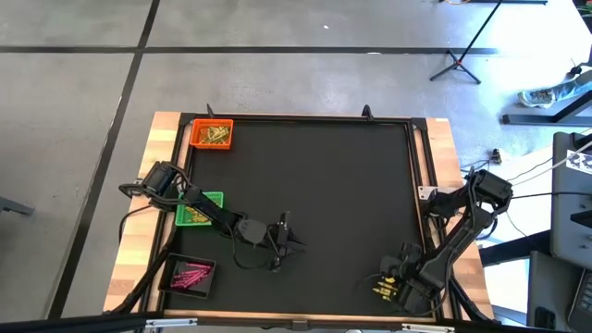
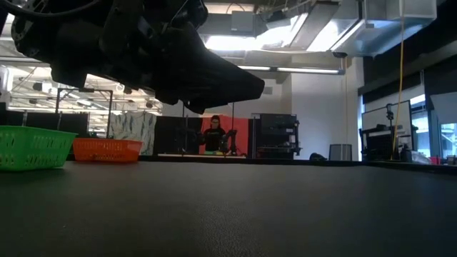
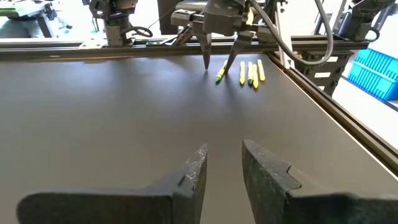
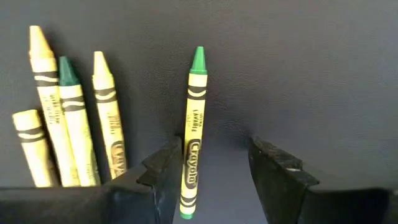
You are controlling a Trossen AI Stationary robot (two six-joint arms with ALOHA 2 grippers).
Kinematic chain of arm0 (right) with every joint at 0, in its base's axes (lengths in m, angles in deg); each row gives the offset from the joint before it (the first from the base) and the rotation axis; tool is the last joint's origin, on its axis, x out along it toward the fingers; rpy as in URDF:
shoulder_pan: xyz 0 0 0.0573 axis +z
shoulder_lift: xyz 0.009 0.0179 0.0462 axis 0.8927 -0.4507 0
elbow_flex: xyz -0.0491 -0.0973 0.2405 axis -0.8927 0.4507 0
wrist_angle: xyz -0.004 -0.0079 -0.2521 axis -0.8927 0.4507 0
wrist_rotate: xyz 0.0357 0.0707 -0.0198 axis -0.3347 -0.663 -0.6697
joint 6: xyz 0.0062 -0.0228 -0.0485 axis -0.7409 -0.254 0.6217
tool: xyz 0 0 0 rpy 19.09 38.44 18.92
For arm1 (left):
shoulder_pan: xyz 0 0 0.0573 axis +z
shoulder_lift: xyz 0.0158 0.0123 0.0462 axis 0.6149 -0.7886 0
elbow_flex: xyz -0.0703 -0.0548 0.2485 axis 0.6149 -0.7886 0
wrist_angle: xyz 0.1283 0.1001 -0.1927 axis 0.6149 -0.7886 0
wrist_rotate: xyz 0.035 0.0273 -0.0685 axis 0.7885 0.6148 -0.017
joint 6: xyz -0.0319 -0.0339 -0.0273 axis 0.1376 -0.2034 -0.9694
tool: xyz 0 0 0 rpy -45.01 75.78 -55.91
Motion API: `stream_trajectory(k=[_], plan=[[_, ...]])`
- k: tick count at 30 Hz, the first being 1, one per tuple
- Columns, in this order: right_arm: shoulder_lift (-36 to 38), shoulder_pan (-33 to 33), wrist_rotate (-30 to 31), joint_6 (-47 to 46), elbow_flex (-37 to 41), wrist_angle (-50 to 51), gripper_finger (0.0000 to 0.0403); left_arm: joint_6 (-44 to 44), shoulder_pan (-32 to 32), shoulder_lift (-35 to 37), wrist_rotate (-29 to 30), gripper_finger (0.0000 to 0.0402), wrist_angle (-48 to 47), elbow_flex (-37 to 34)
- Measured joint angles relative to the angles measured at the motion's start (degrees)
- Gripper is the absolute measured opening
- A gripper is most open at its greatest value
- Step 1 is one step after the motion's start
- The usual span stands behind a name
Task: Sort crayons
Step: Put the green crayon into the orange bin
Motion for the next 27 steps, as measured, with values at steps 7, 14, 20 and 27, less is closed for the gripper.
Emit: stream_trajectory(k=[7, 14, 20, 27], plan=[[0.0, 0.0, 0.0, 0.0, 0.7, -0.1, 0.0132, 0.0, 0.0, 0.0, 0.0, 0.0085, 0.0, 0.0], [-0.1, 0.0, 0.0, 0.8, 0.8, 0.6, 0.0036, 0.0, 0.0, 0.0, 0.0, 0.0085, 0.0, 0.0], [-0.1, 0.0, 0.0, 3.0, 0.2, 1.0, 0.0014, 0.0, 0.0, 0.0, -0.1, 0.0085, 0.0, 0.0], [2.9, -3.0, 4.8, 10.9, -2.1, 0.9, 0.0014, 0.0, 0.0, 0.0, -0.4, 0.0085, 0.0, 0.0]])
